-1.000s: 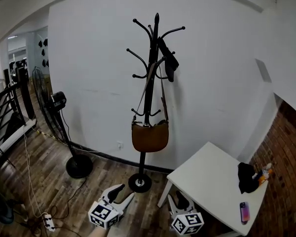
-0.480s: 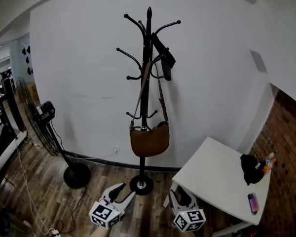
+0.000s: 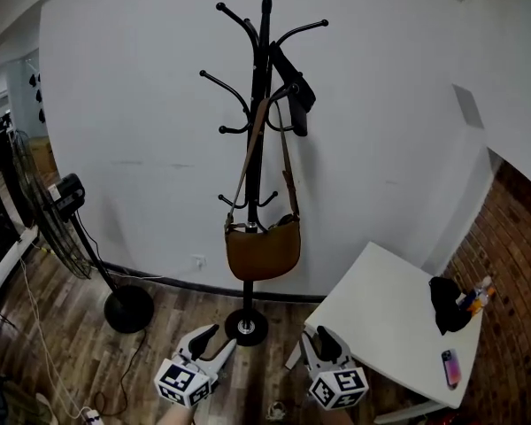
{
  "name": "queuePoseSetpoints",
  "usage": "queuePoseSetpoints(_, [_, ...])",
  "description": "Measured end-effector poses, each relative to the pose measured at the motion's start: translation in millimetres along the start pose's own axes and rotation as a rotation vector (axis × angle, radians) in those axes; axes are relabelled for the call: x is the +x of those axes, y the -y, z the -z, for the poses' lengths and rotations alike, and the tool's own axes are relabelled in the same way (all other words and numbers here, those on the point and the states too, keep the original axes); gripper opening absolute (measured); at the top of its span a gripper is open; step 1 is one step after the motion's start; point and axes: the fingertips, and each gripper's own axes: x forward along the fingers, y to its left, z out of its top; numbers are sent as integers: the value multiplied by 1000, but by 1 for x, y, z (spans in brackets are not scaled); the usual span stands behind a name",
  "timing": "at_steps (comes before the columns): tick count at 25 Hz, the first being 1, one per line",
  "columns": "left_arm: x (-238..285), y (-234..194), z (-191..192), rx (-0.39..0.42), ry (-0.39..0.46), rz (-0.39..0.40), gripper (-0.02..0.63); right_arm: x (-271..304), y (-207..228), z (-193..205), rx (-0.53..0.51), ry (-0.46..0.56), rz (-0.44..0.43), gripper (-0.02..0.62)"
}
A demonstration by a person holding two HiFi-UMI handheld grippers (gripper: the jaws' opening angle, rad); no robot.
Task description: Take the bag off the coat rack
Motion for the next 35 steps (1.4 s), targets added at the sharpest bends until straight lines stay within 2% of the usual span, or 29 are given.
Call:
queuePoseSetpoints(17, [114, -45, -16, 45, 2, -98, 187, 113, 82, -25, -2, 12, -103, 149])
queuePoseSetpoints(28, [151, -79, -23, 76, 16, -235, 187, 175, 113, -34, -28, 2, -213, 147])
queuePoseSetpoints(32, [159, -92, -26, 97, 14, -253, 187, 192, 119, -38, -28, 13, -219, 147])
queuePoseSetpoints(35, [166, -104, -31, 75, 24, -262, 187, 206, 123, -40, -26, 19, -206, 147])
